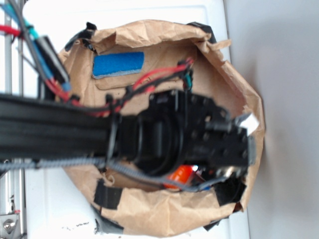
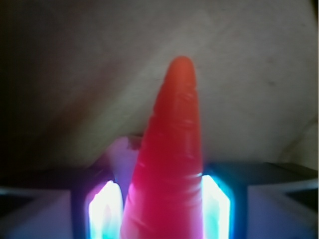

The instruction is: Grab the carrot.

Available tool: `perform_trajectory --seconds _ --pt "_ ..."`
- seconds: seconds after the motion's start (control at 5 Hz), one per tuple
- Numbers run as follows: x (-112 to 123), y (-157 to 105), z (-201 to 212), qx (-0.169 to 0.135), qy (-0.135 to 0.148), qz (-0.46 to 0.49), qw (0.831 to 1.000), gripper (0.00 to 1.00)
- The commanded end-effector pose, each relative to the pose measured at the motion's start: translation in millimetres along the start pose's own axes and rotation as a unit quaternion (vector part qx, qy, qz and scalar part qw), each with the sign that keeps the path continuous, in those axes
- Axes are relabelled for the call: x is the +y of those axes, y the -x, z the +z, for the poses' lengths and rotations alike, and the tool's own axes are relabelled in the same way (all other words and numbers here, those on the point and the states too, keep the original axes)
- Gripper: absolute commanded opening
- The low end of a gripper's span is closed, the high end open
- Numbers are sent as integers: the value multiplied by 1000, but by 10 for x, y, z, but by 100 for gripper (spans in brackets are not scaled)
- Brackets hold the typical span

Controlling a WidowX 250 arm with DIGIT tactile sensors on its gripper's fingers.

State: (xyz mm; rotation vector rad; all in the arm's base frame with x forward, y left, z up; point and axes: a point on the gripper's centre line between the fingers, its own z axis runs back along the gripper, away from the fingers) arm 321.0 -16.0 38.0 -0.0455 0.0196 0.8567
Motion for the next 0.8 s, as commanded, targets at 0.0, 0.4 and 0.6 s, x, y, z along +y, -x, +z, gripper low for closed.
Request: perform_trajectory --seconds 0.0,0.4,0.6 --pt "436 -32 1134 -16 57 -16 998 0" --pt "1191 82 1595 -109 79 -34 990 0" --pt "1513 44 1825 -128 137 -67 980 0"
